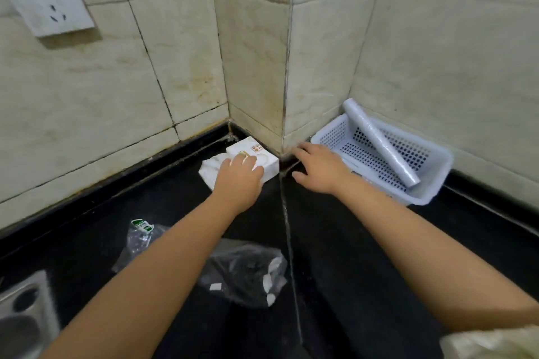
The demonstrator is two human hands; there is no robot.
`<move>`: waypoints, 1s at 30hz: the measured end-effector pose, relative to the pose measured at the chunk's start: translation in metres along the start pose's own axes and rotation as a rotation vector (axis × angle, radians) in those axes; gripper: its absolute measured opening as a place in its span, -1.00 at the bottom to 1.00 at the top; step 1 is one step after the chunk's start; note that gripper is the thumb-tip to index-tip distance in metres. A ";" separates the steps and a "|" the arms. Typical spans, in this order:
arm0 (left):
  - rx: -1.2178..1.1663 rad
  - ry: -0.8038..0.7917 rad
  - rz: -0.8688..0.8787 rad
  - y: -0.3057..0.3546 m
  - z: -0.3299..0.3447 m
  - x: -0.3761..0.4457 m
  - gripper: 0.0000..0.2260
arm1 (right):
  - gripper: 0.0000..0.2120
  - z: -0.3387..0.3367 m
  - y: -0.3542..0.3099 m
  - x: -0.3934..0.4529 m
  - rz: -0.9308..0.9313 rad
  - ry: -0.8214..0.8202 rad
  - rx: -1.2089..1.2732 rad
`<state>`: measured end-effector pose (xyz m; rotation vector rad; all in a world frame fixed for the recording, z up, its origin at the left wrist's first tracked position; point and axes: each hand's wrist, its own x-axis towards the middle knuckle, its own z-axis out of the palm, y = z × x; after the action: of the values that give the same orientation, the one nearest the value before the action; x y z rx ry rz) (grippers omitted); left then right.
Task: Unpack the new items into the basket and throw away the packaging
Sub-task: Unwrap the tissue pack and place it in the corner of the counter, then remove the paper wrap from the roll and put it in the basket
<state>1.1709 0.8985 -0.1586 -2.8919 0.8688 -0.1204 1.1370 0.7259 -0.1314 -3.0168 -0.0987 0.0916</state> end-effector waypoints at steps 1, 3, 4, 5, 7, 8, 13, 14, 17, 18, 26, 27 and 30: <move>0.009 0.022 0.041 0.011 -0.013 -0.002 -0.65 | -0.48 -0.011 0.004 -0.018 0.033 0.020 -0.001; 0.014 0.072 0.137 0.044 -0.037 -0.013 -0.64 | -0.47 -0.031 0.013 -0.066 0.116 0.061 -0.003; 0.008 0.092 0.191 0.063 -0.049 -0.021 -0.62 | -0.47 -0.038 0.018 -0.093 0.171 0.081 0.000; -0.006 0.110 0.240 0.084 -0.060 -0.029 -0.62 | -0.48 -0.045 0.024 -0.121 0.228 0.103 -0.001; -0.033 0.122 0.341 0.129 -0.076 -0.050 -0.63 | -0.49 -0.054 0.035 -0.178 0.343 0.127 -0.016; -0.050 0.122 0.395 0.152 -0.083 -0.061 -0.64 | -0.49 -0.057 0.040 -0.207 0.405 0.137 -0.023; -0.090 0.110 0.655 0.266 -0.109 -0.112 -0.63 | -0.46 -0.064 0.065 -0.352 0.704 0.174 -0.034; -0.086 0.104 0.705 0.287 -0.113 -0.123 -0.62 | -0.47 -0.063 0.070 -0.380 0.753 0.174 -0.027; -0.061 0.112 0.835 0.350 -0.122 -0.151 -0.61 | -0.48 -0.059 0.083 -0.459 0.899 0.170 0.009; -0.053 0.114 0.873 0.370 -0.125 -0.160 -0.61 | -0.48 -0.058 0.088 -0.485 0.953 0.168 0.034; -0.030 0.083 1.041 0.530 -0.143 -0.220 -0.65 | -0.47 -0.039 0.139 -0.672 1.240 0.175 0.150; -0.019 0.075 1.040 0.551 -0.142 -0.225 -0.66 | -0.47 -0.036 0.150 -0.692 1.253 0.173 0.158; 0.020 0.042 1.015 0.605 -0.138 -0.236 -0.67 | -0.47 -0.028 0.187 -0.739 1.259 0.144 0.178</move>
<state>0.6301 0.5156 -0.1150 -2.0813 2.1472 -0.0826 0.4147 0.4861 -0.0853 -2.3906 1.6578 -0.0129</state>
